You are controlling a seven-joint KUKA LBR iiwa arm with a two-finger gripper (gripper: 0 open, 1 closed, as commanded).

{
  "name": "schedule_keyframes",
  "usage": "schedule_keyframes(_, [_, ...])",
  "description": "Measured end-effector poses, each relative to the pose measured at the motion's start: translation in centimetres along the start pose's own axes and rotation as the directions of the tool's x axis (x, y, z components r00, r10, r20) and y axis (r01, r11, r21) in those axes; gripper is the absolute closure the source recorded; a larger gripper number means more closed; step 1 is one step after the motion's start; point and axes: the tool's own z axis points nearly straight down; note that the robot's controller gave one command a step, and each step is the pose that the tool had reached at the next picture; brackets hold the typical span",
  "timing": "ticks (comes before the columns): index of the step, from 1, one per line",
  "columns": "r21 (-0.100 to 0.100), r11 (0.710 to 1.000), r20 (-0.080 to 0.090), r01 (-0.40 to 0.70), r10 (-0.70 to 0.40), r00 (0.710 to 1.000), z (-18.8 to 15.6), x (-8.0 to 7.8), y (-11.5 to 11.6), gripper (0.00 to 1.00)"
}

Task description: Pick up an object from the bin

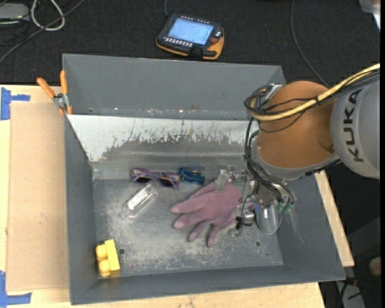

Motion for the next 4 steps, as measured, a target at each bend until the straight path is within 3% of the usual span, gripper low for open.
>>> schedule_keyframes(1, [0.002,0.98,-0.009,-0.201,0.201,0.98,4.8,3.0,-6.4,0.0])
schedule_keyframes(2, [-0.007,0.961,0.007,-0.275,0.275,0.961,4.1,-0.6,-1.8,0.0])
schedule_keyframes(3, [-0.001,0.978,0.0,-0.21,0.21,0.978,5.9,-0.9,-10.0,0.0])
schedule_keyframes(4, [-0.006,0.956,0.001,-0.292,0.292,0.956,6.7,-1.2,-2.5,0.0])
